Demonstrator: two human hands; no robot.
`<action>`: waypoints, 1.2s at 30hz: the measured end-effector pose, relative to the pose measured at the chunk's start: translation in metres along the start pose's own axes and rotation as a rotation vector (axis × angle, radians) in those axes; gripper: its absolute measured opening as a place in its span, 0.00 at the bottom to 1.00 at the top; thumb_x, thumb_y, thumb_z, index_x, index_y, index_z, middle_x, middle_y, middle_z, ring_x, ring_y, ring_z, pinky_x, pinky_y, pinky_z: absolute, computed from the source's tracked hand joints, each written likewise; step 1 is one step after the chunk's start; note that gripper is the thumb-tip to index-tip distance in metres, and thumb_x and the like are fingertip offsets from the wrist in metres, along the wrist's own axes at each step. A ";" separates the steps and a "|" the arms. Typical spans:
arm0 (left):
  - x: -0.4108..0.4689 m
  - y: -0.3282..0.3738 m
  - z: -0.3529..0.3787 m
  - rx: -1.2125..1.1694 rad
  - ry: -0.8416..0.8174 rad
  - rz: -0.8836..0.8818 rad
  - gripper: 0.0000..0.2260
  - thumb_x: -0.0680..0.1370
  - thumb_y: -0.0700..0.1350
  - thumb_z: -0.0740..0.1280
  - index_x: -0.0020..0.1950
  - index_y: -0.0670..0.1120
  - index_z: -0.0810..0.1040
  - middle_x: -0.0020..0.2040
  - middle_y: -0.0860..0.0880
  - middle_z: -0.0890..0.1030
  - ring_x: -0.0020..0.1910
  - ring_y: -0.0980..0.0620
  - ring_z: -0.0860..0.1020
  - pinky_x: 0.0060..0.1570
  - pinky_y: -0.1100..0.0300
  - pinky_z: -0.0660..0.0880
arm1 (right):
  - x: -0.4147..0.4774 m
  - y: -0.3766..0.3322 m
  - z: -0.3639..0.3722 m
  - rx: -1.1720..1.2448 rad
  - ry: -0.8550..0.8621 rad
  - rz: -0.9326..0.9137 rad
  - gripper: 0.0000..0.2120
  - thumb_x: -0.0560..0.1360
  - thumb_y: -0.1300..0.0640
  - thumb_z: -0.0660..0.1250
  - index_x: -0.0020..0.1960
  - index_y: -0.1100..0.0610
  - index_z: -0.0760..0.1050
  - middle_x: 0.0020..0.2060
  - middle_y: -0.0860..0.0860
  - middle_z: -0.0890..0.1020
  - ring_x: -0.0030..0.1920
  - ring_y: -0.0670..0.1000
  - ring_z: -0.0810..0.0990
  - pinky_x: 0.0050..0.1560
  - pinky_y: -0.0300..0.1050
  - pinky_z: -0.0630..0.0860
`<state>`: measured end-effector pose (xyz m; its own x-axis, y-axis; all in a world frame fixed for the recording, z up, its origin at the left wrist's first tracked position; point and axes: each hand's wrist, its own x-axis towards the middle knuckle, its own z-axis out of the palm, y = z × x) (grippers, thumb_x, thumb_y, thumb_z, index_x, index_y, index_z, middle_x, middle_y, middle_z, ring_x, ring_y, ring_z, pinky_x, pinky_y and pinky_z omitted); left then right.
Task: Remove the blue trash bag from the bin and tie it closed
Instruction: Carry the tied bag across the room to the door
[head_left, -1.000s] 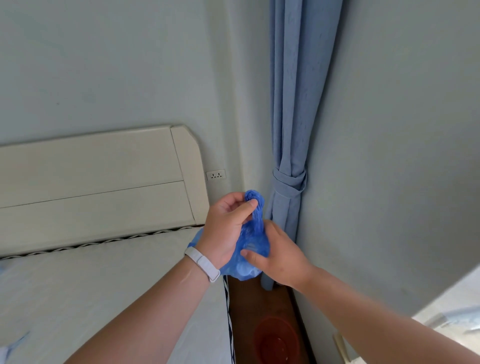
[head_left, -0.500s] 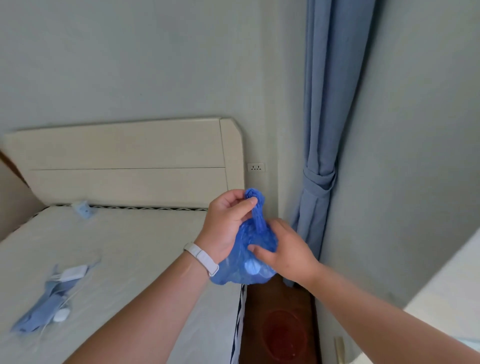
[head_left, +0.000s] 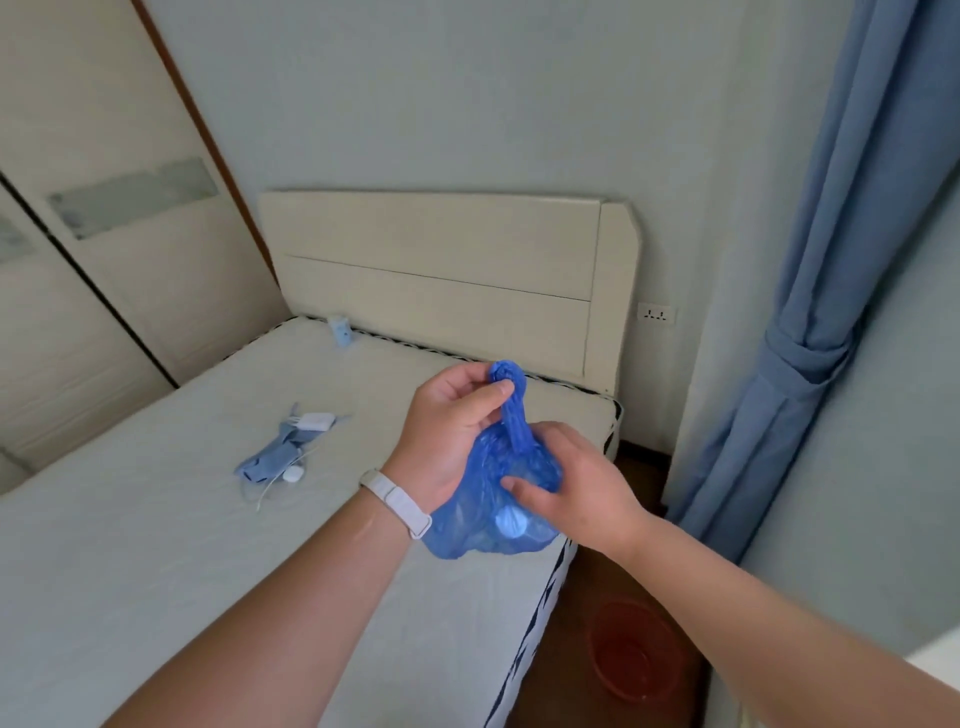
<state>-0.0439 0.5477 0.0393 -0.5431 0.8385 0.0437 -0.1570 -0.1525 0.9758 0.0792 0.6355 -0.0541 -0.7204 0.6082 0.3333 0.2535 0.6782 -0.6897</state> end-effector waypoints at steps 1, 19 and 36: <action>-0.007 0.003 -0.010 -0.001 0.030 0.004 0.05 0.70 0.38 0.70 0.45 0.40 0.81 0.44 0.37 0.79 0.44 0.38 0.76 0.55 0.34 0.72 | 0.002 -0.007 0.009 0.004 -0.025 -0.016 0.28 0.70 0.36 0.66 0.66 0.47 0.71 0.59 0.42 0.76 0.59 0.44 0.75 0.58 0.45 0.75; -0.246 0.067 -0.271 -0.022 0.567 0.162 0.04 0.69 0.39 0.71 0.43 0.43 0.82 0.42 0.39 0.80 0.43 0.42 0.77 0.51 0.44 0.74 | -0.057 -0.256 0.228 0.165 -0.454 -0.383 0.24 0.67 0.37 0.66 0.60 0.44 0.72 0.52 0.39 0.76 0.51 0.41 0.76 0.50 0.41 0.74; -0.581 0.096 -0.430 -0.075 1.076 0.273 0.02 0.74 0.36 0.69 0.44 0.42 0.81 0.42 0.40 0.80 0.39 0.44 0.78 0.44 0.51 0.76 | -0.255 -0.499 0.411 0.290 -0.890 -0.737 0.19 0.70 0.40 0.67 0.59 0.43 0.72 0.53 0.38 0.76 0.52 0.41 0.76 0.51 0.41 0.75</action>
<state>-0.0981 -0.1789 0.0157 -0.9935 -0.1130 0.0106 0.0470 -0.3241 0.9448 -0.1286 -0.0271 -0.0592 -0.8552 -0.4664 0.2260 -0.4823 0.5564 -0.6767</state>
